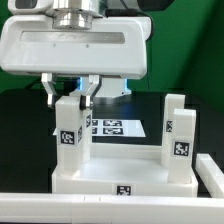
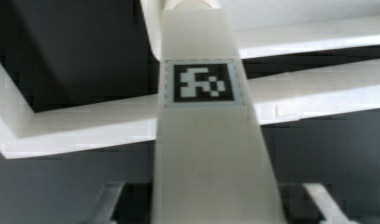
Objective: Assemble desk
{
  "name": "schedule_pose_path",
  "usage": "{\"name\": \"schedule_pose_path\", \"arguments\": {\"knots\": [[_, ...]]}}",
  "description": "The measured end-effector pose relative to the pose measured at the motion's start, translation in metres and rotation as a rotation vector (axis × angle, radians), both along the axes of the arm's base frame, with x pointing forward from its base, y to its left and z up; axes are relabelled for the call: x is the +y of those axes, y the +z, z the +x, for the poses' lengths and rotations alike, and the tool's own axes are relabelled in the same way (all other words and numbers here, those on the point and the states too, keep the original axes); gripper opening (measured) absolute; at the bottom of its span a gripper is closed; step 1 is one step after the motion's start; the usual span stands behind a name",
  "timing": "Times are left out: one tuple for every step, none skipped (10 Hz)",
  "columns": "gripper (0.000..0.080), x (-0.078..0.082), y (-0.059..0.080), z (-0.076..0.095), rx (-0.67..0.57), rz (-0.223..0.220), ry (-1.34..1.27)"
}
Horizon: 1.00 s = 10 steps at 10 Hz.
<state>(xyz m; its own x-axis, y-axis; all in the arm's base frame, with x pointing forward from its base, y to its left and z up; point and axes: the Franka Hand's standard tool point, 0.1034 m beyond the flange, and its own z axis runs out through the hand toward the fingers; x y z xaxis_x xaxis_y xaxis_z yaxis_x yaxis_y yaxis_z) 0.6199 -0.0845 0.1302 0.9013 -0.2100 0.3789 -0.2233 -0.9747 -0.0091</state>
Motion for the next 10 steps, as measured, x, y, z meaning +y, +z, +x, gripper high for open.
{"name": "schedule_pose_path", "arguments": {"knots": [[0.0291,-0.0004,-0.0003,-0.0004,-0.019,-0.011,0.000],[0.0291,0.0002,-0.0003,-0.0007,-0.028,-0.017,0.000],[0.0291,0.0003,-0.0002,-0.0007,-0.029,-0.017,0.000],[0.0291,0.0002,-0.0002,-0.0006,-0.029,-0.017,0.000],[0.0291,0.0002,-0.0003,-0.0007,-0.028,-0.017,0.000],[0.0412,0.0002,-0.0005,-0.0008,-0.028,-0.017,0.000],[0.0569,0.0002,-0.0005,-0.0008,-0.028,-0.017,0.000],[0.0569,0.0001,-0.0005,-0.0008,-0.028,-0.017,0.000],[0.0632,-0.0001,-0.0004,-0.0009,-0.028,-0.017,0.000],[0.0632,-0.0023,0.0030,-0.0009,-0.027,-0.017,0.003]]}}
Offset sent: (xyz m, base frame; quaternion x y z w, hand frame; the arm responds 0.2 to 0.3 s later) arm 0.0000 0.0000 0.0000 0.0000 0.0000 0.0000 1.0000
